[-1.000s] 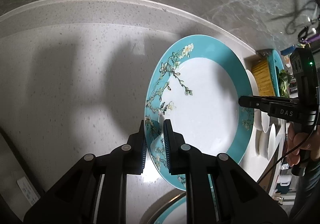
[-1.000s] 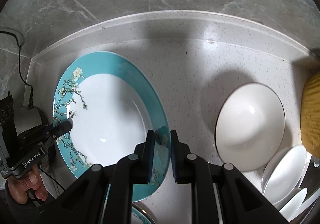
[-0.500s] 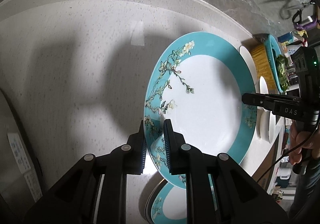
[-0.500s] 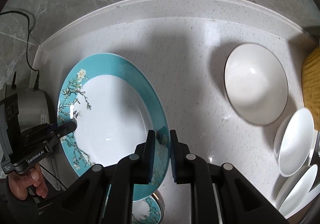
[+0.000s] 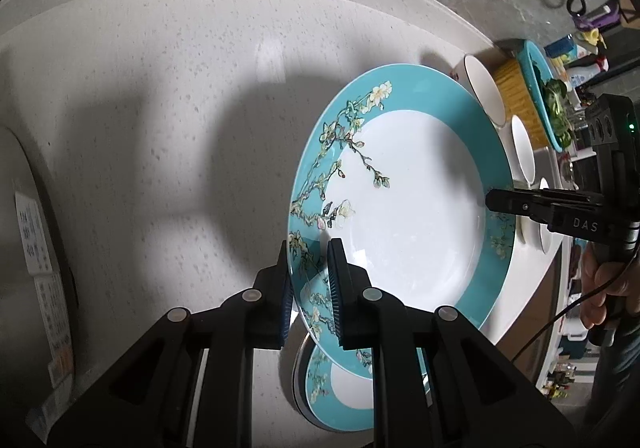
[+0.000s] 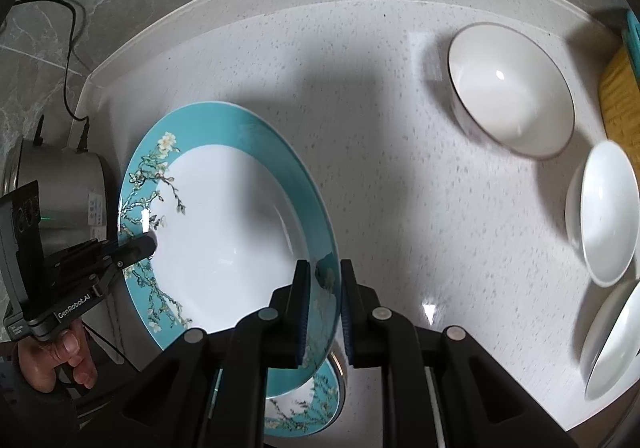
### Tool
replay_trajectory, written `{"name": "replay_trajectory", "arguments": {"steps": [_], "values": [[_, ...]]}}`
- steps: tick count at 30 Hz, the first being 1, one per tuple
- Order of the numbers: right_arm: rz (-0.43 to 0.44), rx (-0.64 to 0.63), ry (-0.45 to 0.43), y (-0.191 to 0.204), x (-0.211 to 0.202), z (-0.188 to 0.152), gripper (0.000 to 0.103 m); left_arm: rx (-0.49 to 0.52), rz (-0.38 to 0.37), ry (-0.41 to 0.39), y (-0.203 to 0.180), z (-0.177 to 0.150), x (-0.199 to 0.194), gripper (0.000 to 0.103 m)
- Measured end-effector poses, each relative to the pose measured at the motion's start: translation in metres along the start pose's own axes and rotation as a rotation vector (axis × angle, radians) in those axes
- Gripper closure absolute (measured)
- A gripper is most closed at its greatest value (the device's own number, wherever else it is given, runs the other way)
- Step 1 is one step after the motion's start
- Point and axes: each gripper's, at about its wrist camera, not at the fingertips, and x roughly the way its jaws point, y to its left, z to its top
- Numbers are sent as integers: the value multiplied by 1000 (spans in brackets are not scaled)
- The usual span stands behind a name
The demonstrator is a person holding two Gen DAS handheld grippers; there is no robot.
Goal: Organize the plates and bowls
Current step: 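Lower the teal floral plate onto the stack and open both tools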
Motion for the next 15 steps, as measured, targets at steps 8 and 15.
{"name": "replay_trajectory", "arguments": {"steps": [8, 15], "values": [[9, 29, 10, -4, 4, -30, 86, 31, -4, 39, 0, -31, 5, 89], [31, 62, 26, -6, 14, -59, 86, 55, 3, 73, -2, -54, 14, 89]]}}
